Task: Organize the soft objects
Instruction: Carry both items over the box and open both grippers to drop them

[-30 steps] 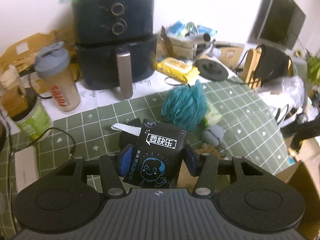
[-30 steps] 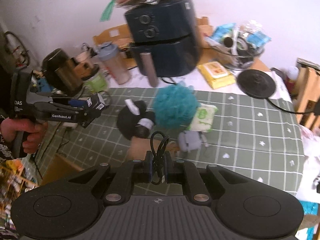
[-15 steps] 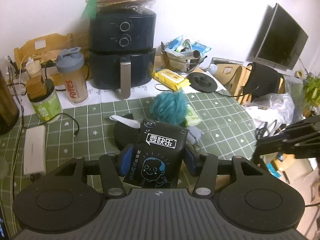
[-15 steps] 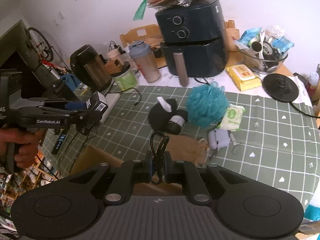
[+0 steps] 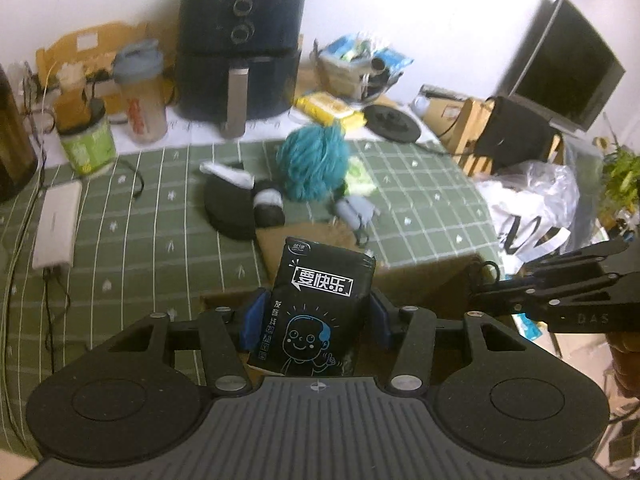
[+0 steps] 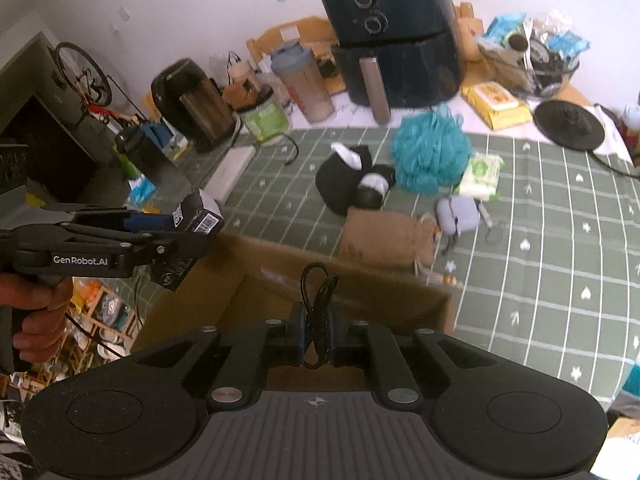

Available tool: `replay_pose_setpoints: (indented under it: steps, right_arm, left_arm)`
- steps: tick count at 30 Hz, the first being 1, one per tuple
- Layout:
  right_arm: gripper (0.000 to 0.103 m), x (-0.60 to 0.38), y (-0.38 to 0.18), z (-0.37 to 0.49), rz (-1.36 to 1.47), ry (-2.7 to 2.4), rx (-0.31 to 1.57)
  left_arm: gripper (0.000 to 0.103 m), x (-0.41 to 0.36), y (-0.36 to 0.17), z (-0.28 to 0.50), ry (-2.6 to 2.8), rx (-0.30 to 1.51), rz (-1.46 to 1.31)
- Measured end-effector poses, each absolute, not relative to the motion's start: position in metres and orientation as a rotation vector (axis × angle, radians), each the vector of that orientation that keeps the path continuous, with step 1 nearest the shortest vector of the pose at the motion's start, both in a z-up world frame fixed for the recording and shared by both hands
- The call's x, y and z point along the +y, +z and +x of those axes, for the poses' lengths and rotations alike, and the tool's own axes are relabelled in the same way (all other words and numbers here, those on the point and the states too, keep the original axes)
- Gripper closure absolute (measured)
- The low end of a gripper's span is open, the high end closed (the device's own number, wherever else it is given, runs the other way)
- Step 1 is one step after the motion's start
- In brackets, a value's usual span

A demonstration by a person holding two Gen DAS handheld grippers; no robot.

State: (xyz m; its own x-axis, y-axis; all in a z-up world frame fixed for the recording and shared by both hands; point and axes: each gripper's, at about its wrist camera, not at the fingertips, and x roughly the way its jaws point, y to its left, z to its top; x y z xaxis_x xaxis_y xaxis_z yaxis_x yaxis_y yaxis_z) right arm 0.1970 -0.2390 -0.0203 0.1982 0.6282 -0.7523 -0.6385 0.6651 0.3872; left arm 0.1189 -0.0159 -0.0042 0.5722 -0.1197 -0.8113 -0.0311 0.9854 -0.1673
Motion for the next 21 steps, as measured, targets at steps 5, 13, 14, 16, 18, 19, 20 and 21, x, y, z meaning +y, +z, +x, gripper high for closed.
replay_pose_setpoints:
  steps: [5, 13, 14, 16, 18, 19, 20, 21]
  right_arm:
    - [0.09, -0.239, -0.031, 0.189, -0.031, 0.852, 1.093]
    - [0.09, -0.23, -0.039, 0.185, -0.079, 0.841, 1.148]
    - [0.09, -0.228, -0.04, 0.184, -0.085, 0.839, 1.153]
    - [0.089, -0.226, -0.042, 0.184, -0.101, 0.833, 1.162]
    - [0.088, -0.221, -0.044, 0.183, -0.126, 0.834, 1.173]
    - [0.073, -0.22, -0.044, 0.183, -0.136, 0.838, 1.169]
    - [0.048, -0.219, -0.043, 0.181, -0.142, 0.845, 1.164]
    - [0.036, -0.217, -0.042, 0.18, -0.146, 0.854, 1.158]
  left_arm:
    - [0.052, -0.02, -0.02, 0.114, 0.006, 1.03, -0.187]
    - [0.051, -0.022, -0.035, 0.107, 0.069, 1.093, -0.237]
    - [0.051, -0.023, -0.036, 0.107, 0.076, 1.1, -0.242]
    - [0.05, -0.023, -0.038, 0.106, 0.093, 1.111, -0.251]
    - [0.036, -0.024, -0.038, 0.106, 0.099, 1.11, -0.259]
    - [0.026, -0.024, -0.037, 0.104, 0.102, 1.105, -0.262]
    - [0.025, -0.024, -0.036, 0.103, 0.108, 1.093, -0.262]
    - [0.025, -0.025, -0.034, 0.101, 0.109, 1.085, -0.259]
